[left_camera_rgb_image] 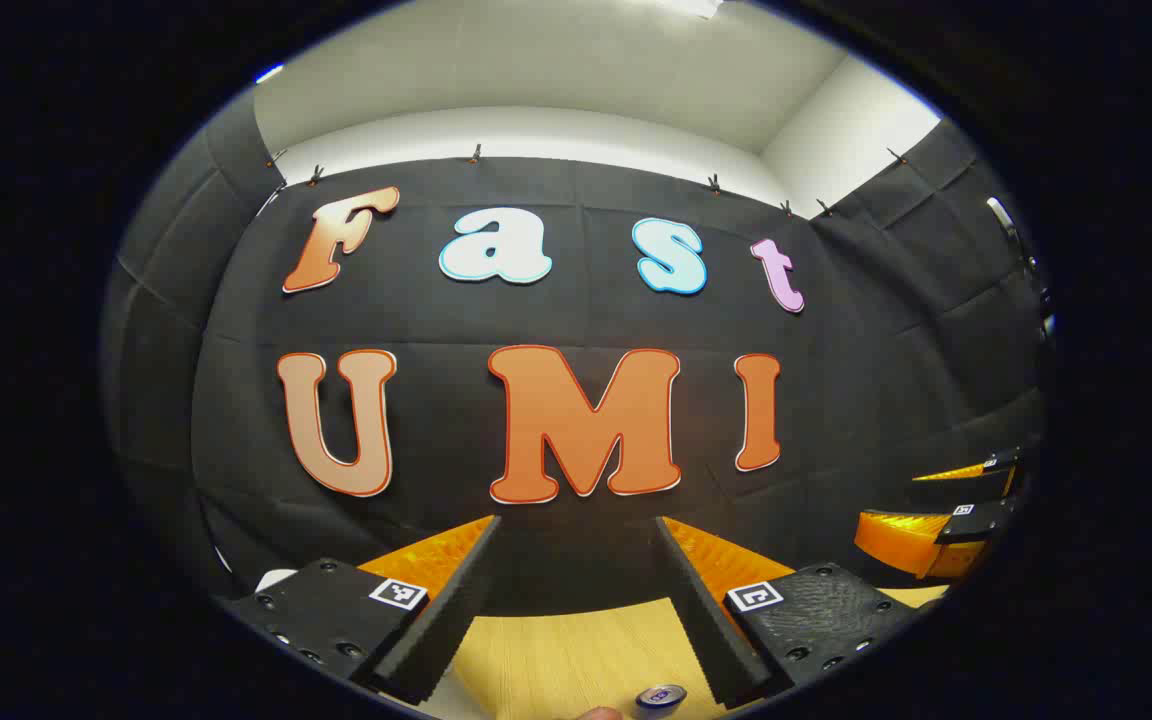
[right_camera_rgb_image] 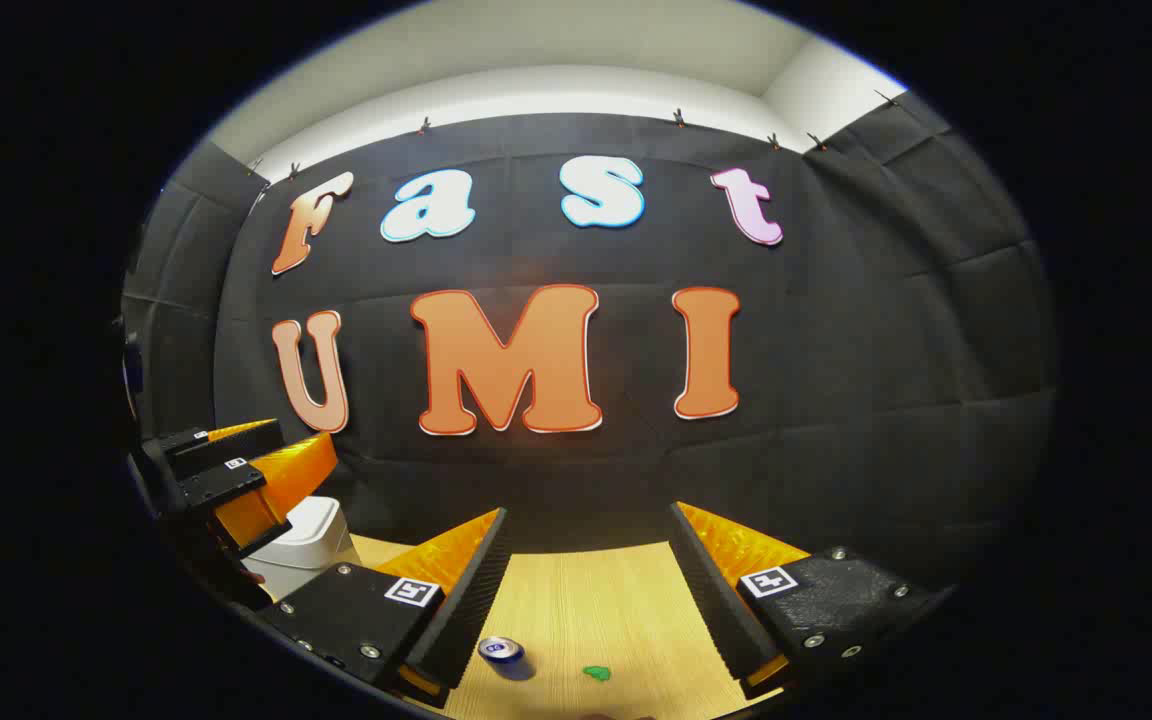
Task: Press the lid of the desktop garbage bin to open it, pick up the crumpled paper on the desktop and throw it into the bin, then pick up the pop can on the desktop and drop it into the bin, and finally close the garbage bin lid.
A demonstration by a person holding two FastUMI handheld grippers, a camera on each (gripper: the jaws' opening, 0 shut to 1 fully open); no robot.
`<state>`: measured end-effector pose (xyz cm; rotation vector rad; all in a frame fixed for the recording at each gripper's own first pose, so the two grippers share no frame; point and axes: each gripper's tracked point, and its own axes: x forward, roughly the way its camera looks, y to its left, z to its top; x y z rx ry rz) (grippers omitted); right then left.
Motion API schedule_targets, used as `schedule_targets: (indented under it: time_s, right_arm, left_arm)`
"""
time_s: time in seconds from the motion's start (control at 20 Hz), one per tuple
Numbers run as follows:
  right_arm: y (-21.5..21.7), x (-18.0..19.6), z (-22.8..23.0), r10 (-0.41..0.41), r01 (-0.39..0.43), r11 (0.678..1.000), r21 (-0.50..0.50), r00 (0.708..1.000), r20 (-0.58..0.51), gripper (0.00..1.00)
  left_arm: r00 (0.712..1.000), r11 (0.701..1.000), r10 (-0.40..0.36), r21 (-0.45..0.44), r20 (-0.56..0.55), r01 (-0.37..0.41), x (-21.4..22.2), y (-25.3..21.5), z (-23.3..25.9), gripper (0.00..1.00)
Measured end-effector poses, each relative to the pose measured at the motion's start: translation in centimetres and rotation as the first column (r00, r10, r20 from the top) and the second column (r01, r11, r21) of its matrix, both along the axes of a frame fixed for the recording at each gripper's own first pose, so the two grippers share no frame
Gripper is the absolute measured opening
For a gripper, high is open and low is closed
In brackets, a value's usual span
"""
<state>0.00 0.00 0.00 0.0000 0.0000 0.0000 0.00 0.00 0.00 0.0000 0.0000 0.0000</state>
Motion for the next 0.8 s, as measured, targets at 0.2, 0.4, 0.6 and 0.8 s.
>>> schedule_targets:
  time_s: [0.2,0.4,0.6,0.8]
  right_arm:
    - [0.3,0.0,0.0,0.067,-0.067,0.997,-0.028,0.998,0.004,0.93]
    - [-0.9,0.5,-0.9,0.12,-0.12,0.993,-0.023,0.993,-0.017,0.93]
    - [-3.0,1.0,-1.7,0.128,-0.129,0.991,-0.047,0.991,-0.03,0.93]
    - [-5.0,1.5,-1.6,0.103,-0.105,0.992,-0.069,0.994,-0.034,0.94]
  left_arm:
    - [0.993,0.992,0.095,-0.079,-0.067,-0.101,-0.5,1.0,-1.6,0.93]
    - [0.979,0.977,0.202,-0.066,-0.039,-0.204,-2.8,-0.7,0.2,0.92]
    - [0.971,0.971,0.228,-0.055,-0.069,-0.232,-3.4,-2.1,-0.5,0.92]
    - [0.973,0.975,0.21,-0.059,-0.095,-0.216,-3.3,-3.5,-0.1,0.89]
